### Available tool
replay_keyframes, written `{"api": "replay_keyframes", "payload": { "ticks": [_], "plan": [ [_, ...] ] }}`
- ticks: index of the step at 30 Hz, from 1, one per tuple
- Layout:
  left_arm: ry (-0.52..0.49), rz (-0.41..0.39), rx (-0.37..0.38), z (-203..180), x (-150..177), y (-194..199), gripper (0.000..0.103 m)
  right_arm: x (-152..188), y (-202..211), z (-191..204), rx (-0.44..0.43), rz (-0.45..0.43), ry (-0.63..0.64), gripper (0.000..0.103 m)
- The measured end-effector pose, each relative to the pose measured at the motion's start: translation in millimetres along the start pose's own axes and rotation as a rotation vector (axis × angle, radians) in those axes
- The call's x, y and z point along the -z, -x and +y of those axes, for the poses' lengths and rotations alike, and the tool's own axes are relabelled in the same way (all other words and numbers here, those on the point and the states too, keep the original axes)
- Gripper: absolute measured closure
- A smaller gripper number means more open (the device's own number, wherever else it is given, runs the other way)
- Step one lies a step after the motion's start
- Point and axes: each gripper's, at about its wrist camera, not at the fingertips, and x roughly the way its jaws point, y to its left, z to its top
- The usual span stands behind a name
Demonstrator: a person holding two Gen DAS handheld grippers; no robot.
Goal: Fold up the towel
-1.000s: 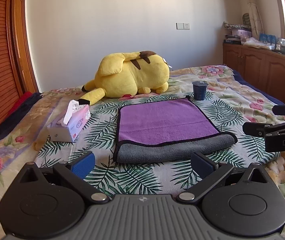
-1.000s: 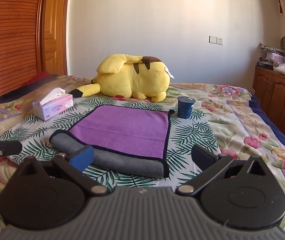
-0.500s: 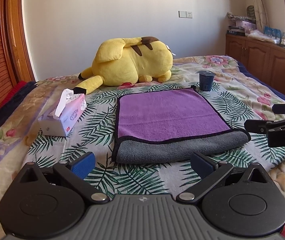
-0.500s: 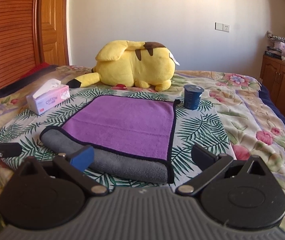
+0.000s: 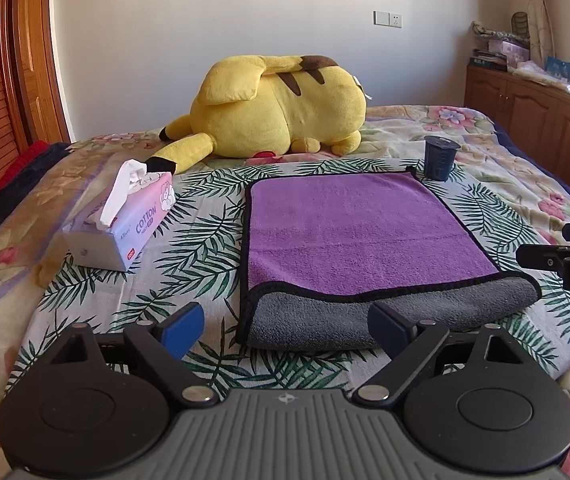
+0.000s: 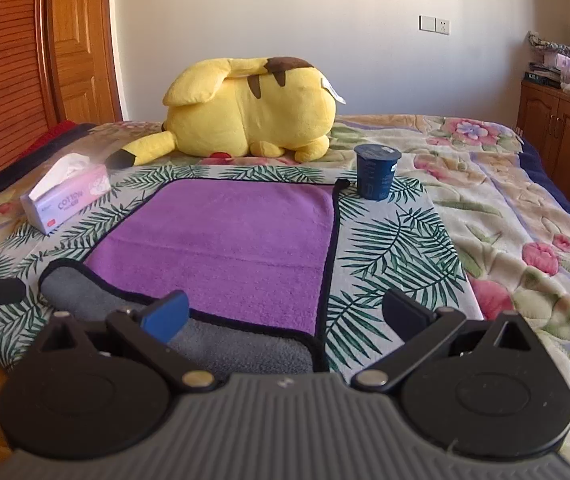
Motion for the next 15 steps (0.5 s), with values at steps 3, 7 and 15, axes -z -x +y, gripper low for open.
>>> {"api": "replay_keyframes", "payload": {
  "ticks": [3,7,15],
  "plan": [
    [0.012,0.005,-0.002,5.4,-2.2,-7.8,0.038,1.1,-7.4,-1.7,-0.004,0.021,0.001,0.0],
    [0.032,0.01,0.015,13.9,-4.5,-18.5,0.046,3.8,-16.6,-4.4,-0.016,0.058,0.001,0.004],
    [0.051,0.062,0.067,23.6,-3.5,-43.7,0.063,8.6,-32.4,-9.5,-0.045,0.13,-0.005,0.014]
  ]
}}
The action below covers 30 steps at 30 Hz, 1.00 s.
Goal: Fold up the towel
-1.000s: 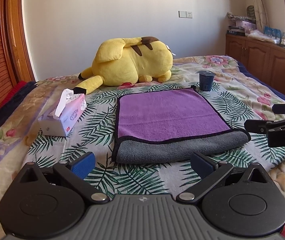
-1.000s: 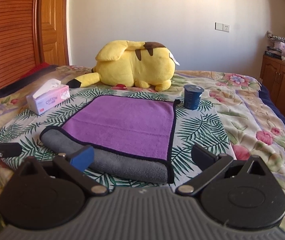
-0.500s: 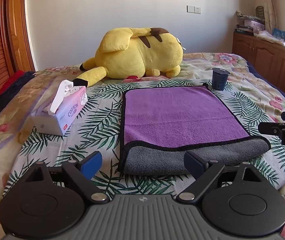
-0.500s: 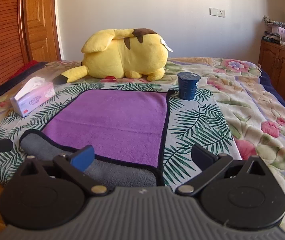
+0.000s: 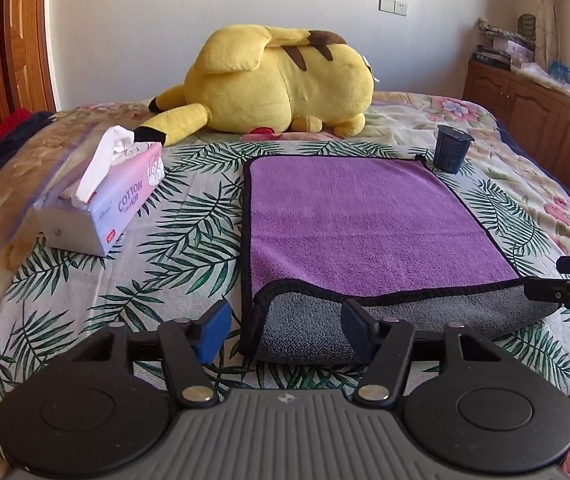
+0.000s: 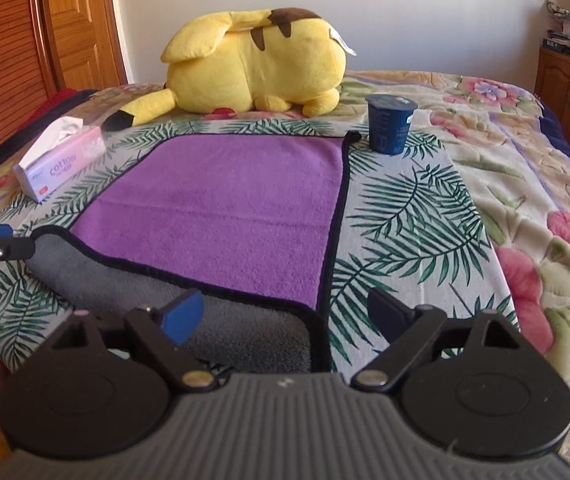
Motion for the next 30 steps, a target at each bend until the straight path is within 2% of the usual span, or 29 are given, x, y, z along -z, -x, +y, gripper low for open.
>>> {"api": "replay_keyframes", "payload": {
  "ticks": [12,16,22,26,30],
  "plan": [
    [0.009,0.032,0.041,15.5,-5.9,-17.9,0.074,1.6,-8.0,-7.7,-0.015,0.071,-0.021,0.015],
    [0.005,0.057,0.062,13.1,-1.8,-21.5,0.085,2.2,-10.9,-10.4,-0.033,0.091,-0.04,0.02],
    [0.003,0.067,0.049,14.6,0.4,-22.8,0.087,2.5,-12.9,-11.9,-0.062,0.114,-0.062,0.027],
    [-0.005,0.081,0.041,14.9,2.8,-25.8,0.087,2.6,-14.1,-13.8,-0.081,0.126,-0.075,0.037],
    [-0.01,0.058,0.04,13.9,3.1,-23.6,0.097,2.5,-13.5,-13.0,-0.091,0.127,-0.064,0.042]
  ]
}}
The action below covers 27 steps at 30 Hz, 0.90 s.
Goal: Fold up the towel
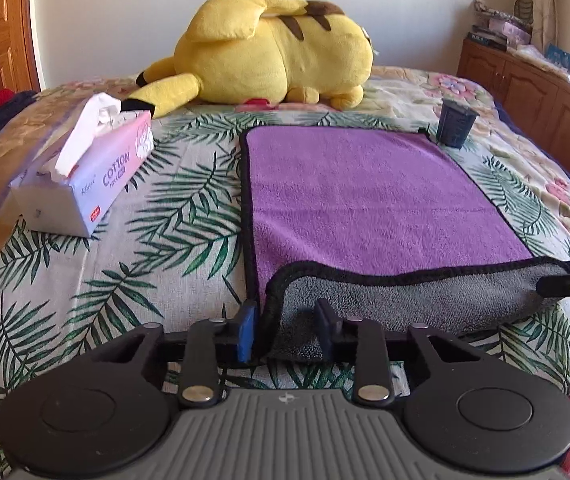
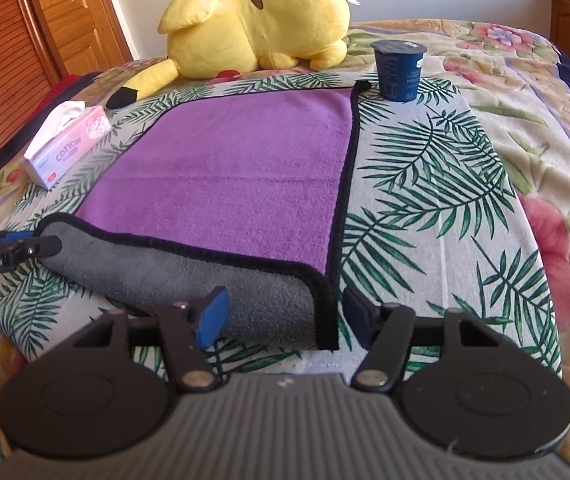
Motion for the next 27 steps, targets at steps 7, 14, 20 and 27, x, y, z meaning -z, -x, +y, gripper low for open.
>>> {"api": "replay_keyframes", "payload": {
  "ticks": [7,14,20,27],
  "plan": [
    [0.013,-0.017,0.007,0.7,-2.0,2.8,0.103,-1.4,2.8,1.2,-0.02,-0.009,0.005,0.052],
    [0.002,-0.008,0.006,-2.1,-0.1,1.3,0.103,-4.0,7.6,1.3,-0.017,-0.027,0.019,0.059],
    [-0.003,-0.007,0.007,-2.8,1.3,0.4,0.103,-5.3,9.1,1.8,-0.022,-0.032,0.033,0.072],
    [0.001,-0.015,0.016,-2.4,0.7,1.2,0.103,-4.2,7.6,1.9,0.003,-0.027,0.052,0.094]
  ]
}}
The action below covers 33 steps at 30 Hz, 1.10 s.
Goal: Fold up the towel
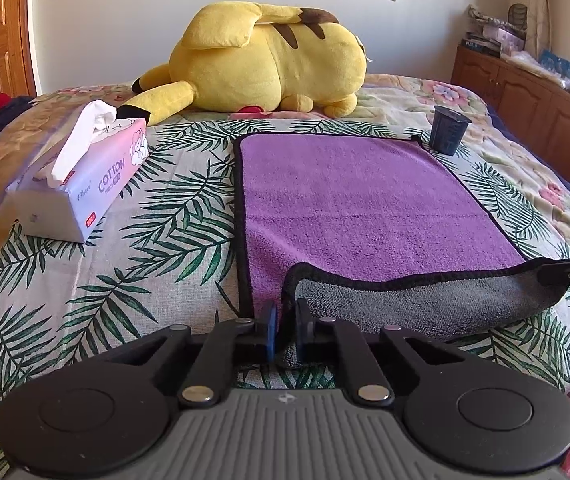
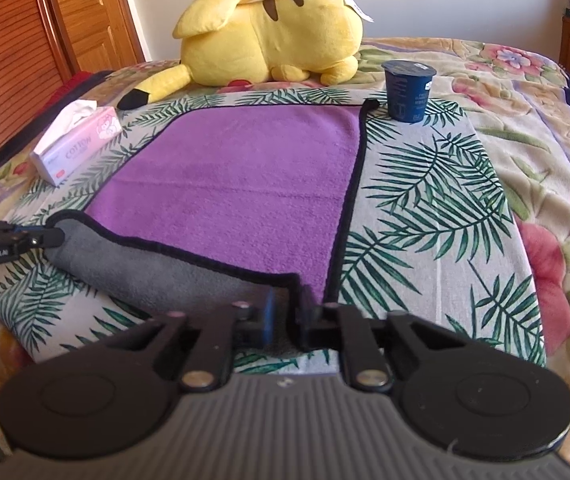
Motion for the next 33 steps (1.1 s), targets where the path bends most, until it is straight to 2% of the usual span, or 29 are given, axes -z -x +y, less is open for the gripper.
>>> {"api": "replay_keyframes", "payload": {
  "ticks": [4,33],
  "plan": [
    [0.006,-0.014,-0.001,0.6,-1.2,2.3,0.103,0.2,1.1,-0.8,0.003,-0.012,0.006,0.098],
    [0.046,-0.095,0.023,2.3,-16.5,20.6,0.103,-8.2,10.1,-3.6,0.008,-0.123,0.002,0.099]
  ]
}}
